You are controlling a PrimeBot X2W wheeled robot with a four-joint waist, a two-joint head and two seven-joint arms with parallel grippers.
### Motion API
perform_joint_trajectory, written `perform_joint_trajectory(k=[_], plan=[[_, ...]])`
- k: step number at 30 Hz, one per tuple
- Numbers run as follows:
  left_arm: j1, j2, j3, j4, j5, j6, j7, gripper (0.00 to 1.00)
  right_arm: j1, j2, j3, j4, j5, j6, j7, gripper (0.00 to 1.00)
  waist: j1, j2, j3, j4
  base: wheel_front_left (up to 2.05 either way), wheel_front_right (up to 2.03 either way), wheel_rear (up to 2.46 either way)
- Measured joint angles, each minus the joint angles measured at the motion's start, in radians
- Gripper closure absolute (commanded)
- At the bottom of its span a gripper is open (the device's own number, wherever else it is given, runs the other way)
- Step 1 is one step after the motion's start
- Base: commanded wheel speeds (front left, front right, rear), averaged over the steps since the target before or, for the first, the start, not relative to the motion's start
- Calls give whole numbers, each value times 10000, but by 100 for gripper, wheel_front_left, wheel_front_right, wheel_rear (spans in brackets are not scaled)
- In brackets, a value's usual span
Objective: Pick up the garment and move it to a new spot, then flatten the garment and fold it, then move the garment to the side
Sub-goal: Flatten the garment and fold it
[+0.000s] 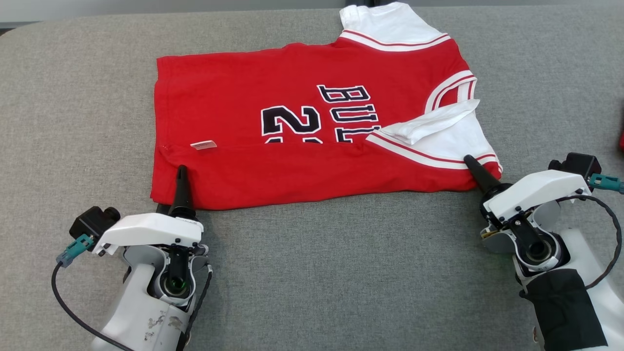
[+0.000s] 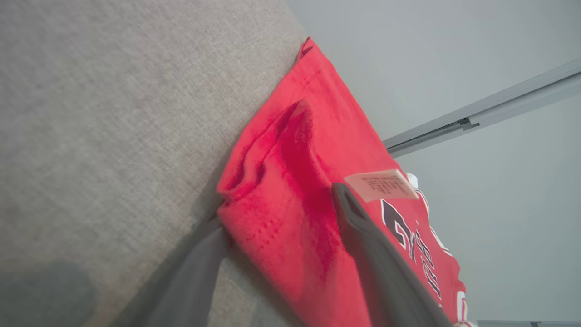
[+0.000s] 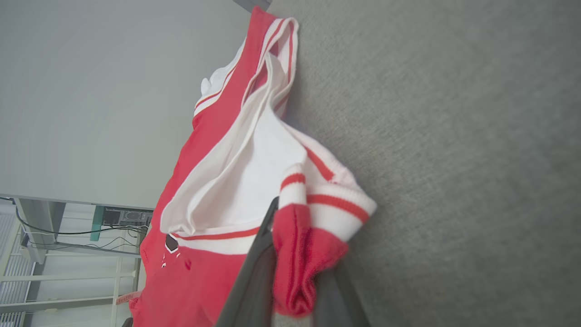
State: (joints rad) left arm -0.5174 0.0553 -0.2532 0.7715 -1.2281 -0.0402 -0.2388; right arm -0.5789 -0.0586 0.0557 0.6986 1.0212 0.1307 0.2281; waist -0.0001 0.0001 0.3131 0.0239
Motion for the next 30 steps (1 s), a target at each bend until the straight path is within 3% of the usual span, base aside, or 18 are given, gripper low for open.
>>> perform_joint_trajectory(k=[13, 22, 30], plan=[[-65, -15, -17, 456, 978, -33, -211, 100, 66, 63, 17, 59, -29, 0, -4, 100, 0, -1, -238, 20, 0, 0, 0], [186, -15, 533, 316, 1603, -29, -226, 100, 197, 84, 31, 73, -29, 0, 0, 100, 0, -1, -420, 14, 0, 0, 0], [549, 35, 773, -31, 3049, 240, -226, 100, 285, 125, 71, 69, -31, 0, 94, 100, 0, 0, -619, -35, 0, 0, 0]])
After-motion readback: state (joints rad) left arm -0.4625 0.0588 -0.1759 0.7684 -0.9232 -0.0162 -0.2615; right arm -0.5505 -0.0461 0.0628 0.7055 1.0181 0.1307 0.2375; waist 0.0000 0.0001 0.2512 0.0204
